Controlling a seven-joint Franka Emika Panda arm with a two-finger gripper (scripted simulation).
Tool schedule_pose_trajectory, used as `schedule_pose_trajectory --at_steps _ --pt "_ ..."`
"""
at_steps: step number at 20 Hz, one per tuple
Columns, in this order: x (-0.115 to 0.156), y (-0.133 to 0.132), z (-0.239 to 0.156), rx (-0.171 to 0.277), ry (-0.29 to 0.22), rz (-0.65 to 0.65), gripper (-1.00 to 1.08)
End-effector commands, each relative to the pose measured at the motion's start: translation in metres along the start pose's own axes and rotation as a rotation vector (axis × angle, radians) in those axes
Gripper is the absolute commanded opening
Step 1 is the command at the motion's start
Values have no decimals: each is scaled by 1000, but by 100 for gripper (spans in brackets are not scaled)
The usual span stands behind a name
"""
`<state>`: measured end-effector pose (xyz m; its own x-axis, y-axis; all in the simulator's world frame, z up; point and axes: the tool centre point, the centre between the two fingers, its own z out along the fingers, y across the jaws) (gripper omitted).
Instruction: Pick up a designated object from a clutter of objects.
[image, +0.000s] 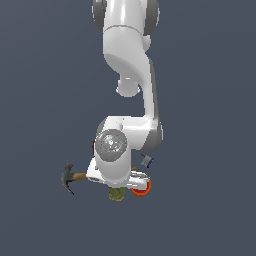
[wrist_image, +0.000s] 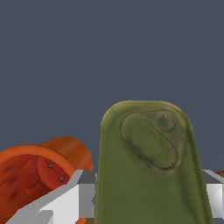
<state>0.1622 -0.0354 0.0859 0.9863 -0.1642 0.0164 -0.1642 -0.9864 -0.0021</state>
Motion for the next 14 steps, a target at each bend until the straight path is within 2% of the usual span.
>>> schedule_pose_trajectory --at_steps 1,7,14 --pt "0 -5 -8 1 4 -1 -100" --pt "-9 -26 -39 0 3 -1 -100" --pt "-27 -70 -102 -1 -1 -1 -100"
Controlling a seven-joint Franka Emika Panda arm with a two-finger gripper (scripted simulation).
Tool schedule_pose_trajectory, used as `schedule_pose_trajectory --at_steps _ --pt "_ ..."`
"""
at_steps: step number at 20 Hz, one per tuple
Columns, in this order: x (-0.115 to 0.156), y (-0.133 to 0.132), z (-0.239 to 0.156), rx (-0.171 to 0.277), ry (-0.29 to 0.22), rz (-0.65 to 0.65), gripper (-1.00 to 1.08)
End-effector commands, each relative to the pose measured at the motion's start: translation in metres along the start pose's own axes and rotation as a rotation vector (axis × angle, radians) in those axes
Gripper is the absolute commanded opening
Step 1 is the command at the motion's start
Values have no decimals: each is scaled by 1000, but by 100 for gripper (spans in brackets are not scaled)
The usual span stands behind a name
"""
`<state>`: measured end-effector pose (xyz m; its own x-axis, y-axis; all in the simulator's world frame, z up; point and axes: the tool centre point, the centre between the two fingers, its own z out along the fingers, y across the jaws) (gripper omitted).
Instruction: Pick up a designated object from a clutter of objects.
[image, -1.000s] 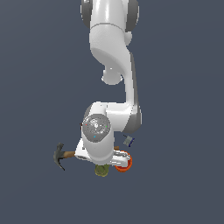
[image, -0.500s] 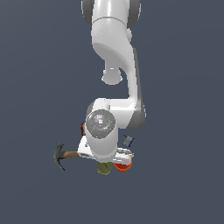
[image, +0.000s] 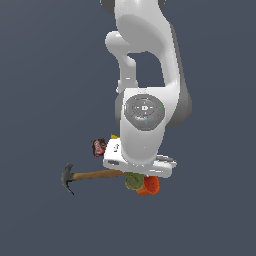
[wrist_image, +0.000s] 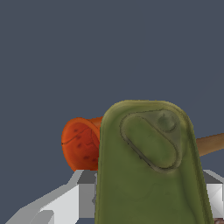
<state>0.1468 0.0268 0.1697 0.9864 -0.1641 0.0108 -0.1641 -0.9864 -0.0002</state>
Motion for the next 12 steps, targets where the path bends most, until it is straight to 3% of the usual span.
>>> schedule_pose_trajectory --at_steps 1,12 --pt "-6 -18 -27 1 4 -1 -100" --pt "-34 -90 -133 -1 -2 0 -100"
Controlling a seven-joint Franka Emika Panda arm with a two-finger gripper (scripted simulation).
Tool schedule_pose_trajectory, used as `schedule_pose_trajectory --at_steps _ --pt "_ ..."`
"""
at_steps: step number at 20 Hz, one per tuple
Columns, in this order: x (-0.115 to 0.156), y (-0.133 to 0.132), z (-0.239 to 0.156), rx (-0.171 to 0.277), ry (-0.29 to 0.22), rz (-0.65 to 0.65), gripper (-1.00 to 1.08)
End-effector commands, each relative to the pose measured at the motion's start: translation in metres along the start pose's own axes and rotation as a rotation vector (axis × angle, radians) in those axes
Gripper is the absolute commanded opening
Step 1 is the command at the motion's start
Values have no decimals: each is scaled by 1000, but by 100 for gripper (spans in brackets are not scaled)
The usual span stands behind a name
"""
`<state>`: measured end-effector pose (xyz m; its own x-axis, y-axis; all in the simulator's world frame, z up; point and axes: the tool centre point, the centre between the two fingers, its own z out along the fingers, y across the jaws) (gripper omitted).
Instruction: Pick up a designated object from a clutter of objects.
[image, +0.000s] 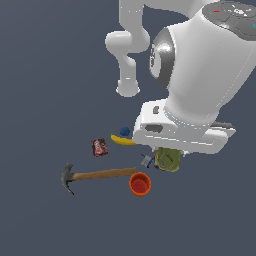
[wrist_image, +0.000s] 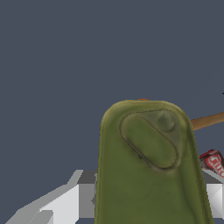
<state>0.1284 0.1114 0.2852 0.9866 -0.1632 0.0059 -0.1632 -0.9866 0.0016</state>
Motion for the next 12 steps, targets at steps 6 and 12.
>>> schedule_pose_trajectory --at_steps 6,12 --pt "-17 -48 -71 1 -1 1 -100" --pt "-26 -79 -115 1 -3 1 -100"
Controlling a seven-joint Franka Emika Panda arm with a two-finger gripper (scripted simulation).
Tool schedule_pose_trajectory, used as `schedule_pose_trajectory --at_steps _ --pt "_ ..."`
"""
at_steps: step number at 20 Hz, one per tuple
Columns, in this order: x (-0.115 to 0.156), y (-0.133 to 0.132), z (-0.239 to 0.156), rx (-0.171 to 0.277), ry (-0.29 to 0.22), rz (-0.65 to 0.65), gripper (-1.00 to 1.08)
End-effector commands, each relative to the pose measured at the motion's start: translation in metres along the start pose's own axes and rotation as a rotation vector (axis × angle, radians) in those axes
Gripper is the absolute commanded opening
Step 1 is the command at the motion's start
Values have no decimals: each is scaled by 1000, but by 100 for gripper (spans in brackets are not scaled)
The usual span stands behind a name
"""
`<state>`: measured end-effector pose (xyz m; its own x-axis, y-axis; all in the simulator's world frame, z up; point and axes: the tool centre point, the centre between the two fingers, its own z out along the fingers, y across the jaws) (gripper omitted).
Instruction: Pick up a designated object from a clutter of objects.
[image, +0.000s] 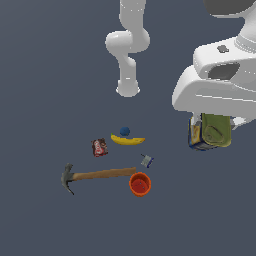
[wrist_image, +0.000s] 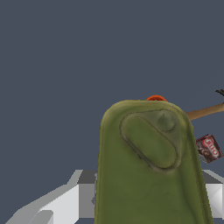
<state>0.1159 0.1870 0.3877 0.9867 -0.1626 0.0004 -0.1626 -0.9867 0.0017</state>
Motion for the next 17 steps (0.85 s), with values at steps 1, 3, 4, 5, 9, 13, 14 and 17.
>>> schedule_pose_trajectory --at_steps 1,3,4,5,9,13,14,17 --pt "-3 -11 -18 1 2 1 -100" --pt "-5 -17 -27 1 1 1 -100" --pt "-6 -20 -31 1 1 1 -100" --pt "-6 -23 -34 2 1 1 -100" --pt "-8 -30 -44 2 0 1 -100" --pt "-8 -34 -49 2 0 1 -100" --pt "-8 -35 -50 2 0 1 -100" --pt "-8 -35 -51 2 0 1 -100"
